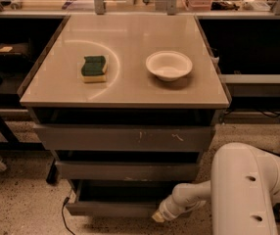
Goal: Close bottom drawer
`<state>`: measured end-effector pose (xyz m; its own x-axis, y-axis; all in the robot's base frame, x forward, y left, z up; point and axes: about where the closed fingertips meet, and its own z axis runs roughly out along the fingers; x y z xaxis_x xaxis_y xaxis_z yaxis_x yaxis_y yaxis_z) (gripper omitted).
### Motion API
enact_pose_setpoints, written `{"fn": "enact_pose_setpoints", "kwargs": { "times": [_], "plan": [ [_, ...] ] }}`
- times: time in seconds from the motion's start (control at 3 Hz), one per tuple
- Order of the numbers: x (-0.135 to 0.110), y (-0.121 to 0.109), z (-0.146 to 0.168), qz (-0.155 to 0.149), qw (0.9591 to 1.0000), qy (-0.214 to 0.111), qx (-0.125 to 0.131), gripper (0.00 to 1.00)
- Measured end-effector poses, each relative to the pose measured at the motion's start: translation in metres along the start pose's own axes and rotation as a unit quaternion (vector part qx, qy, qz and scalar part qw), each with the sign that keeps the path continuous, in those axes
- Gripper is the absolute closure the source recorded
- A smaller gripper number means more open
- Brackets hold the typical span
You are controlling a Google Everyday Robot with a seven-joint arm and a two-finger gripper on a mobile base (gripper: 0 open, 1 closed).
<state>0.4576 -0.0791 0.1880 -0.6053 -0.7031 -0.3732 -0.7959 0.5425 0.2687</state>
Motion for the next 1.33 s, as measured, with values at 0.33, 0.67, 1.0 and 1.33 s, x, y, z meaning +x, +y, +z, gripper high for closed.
{"fn": "enact_pose_setpoints", "kwargs": {
  "times": [0.33,0.67,1.0,1.33],
  "plan": [
    [0.0,0.0,0.0,0.0,1.0,0.0,0.0,0.41],
    [0.0,0.0,0.0,0.0,1.0,0.0,0.0,0.19],
    [0.0001,0.0002,0.0002,0.0,1.0,0.0,0.0,0.0],
    [0.0001,0.0002,0.0002,0.0,1.0,0.0,0.0,0.0]
  ]
}}
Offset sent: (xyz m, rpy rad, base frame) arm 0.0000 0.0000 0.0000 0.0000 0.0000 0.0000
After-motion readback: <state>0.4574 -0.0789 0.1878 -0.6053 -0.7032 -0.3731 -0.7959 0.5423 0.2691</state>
